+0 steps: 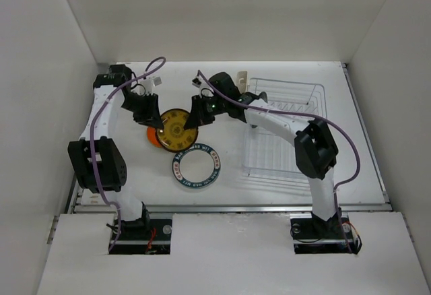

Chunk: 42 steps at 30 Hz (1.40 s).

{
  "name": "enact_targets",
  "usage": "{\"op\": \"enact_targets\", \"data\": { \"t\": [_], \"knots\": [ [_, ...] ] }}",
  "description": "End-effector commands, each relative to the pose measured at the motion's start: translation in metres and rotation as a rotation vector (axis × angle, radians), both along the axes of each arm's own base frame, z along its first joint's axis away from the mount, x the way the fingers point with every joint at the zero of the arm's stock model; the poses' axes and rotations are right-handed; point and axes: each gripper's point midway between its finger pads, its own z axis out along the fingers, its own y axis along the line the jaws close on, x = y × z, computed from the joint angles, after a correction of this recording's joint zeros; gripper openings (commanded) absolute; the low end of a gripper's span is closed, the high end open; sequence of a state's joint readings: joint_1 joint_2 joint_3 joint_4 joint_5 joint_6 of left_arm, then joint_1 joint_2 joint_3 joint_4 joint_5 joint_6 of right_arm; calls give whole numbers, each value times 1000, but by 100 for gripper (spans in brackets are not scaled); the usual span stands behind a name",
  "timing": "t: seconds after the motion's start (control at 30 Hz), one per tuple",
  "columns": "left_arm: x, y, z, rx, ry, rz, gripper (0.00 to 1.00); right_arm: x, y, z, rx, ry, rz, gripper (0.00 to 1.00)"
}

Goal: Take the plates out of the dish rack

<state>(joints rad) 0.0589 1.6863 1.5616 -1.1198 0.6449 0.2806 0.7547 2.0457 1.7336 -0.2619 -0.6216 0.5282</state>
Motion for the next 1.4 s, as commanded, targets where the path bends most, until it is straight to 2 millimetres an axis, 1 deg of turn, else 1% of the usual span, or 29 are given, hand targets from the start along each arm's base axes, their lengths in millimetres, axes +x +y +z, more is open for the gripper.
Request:
{"op": "enact_targets", "data": {
  "t": [0.0, 0.03, 0.2, 0.23, 0.27, 0.37, 0.4, 0.43, 0.53, 0.57, 0.6, 0.63, 0.67, 0.7, 0.73, 0.8, 0.83, 0.87, 0.9, 0.93, 0.97, 1.0, 1.03, 1.1, 1.13, 1.17, 1.2, 1.27, 1.37],
  "knots": [
    [-8, -17, 16, -32, -47, -39, 8, 0, 15, 35, 102, -51, 32, 0],
    [-8, -17, 16, -32, -47, -39, 0, 2, 14, 34, 98, -55, 20, 0],
    [-9, -11, 19, 5, -26, -23, 0, 5, 13, 38, 97, -69, 3, 0],
    [-8, -11, 17, 4, -16, -23, 0, 6, 15, 43, 107, -79, 3, 0],
    [-9, -11, 21, 4, -15, -23, 0, 6, 12, 39, 85, -64, -8, 0],
    [-8, -11, 34, 5, -32, -23, 0, 11, 13, 39, 62, -57, -28, 27],
    [-5, -11, 39, 6, -49, -22, 0, 12, 14, 37, 55, -50, -28, 40],
    [0, -7, 45, 16, -75, -11, 0, 14, 14, 39, 46, -49, -37, 72],
    [7, -6, 50, -3, -86, 34, 0, 22, 12, 50, 32, -69, -80, 91],
    [14, -5, 53, -20, -105, 53, 0, 32, 7, 51, 17, -81, -122, 98],
    [15, -3, 51, -32, -88, 71, 0, 37, 7, 61, 20, -102, -145, 98],
    [18, -3, 51, -34, -94, 78, 0, 44, 0, 59, -7, -98, -180, 99],
    [22, -1, 44, -47, -65, 88, 0, 49, -3, 59, -25, -106, -211, 99],
    [24, 6, 42, -39, -53, 106, 0, 71, -18, 66, -49, -142, -306, 99],
    [26, 10, 37, -39, -40, 119, 0, 73, -27, 67, -78, -140, -352, 99],
    [34, 30, 24, -15, 3, 182, 0, 98, -55, 77, -112, -165, -497, 99],
    [36, 36, 18, -16, 20, 200, 0, 98, -60, 78, -122, -161, -527, 99],
    [41, 44, 8, -7, 53, 229, 0, 102, -73, 95, -105, -176, -573, 99],
    [44, 57, 3, 12, 69, 266, 0, 101, -79, 101, -105, -191, -597, 99],
    [46, 57, -3, 11, 89, 266, 0, 108, -92, 107, -113, -212, -649, 99],
    [49, 62, -7, 10, 97, 279, 0, 103, -101, 122, -104, -231, -672, 99],
    [50, 65, -20, 22, 129, 274, 0, 104, -111, 131, -103, -243, -702, 99],
    [53, 66, -25, 22, 135, 274, 0, 109, -124, 137, -113, -261, -751, 99],
    [56, 70, -43, 36, 164, 259, 0, 105, -144, 149, -134, -273, -802, 99],
    [59, 70, -46, 35, 170, 259, 0, 103, -151, 152, -146, -279, -823, 99],
    [57, 70, -51, 36, 185, 245, 0, 108, -167, 155, -171, -292, -880, 99],
    [57, 71, -55, 38, 189, 231, 0, 100, -177, 159, -190, -294, -899, 99],
    [54, 71, -62, 36, 216, 222, 0, 98, -198, 161, -223, -305, -957, 99],
    [50, 77, -76, 76, 246, 206, 0, 84, -223, 158, -268, -304, -997, 99]
  ]
}}
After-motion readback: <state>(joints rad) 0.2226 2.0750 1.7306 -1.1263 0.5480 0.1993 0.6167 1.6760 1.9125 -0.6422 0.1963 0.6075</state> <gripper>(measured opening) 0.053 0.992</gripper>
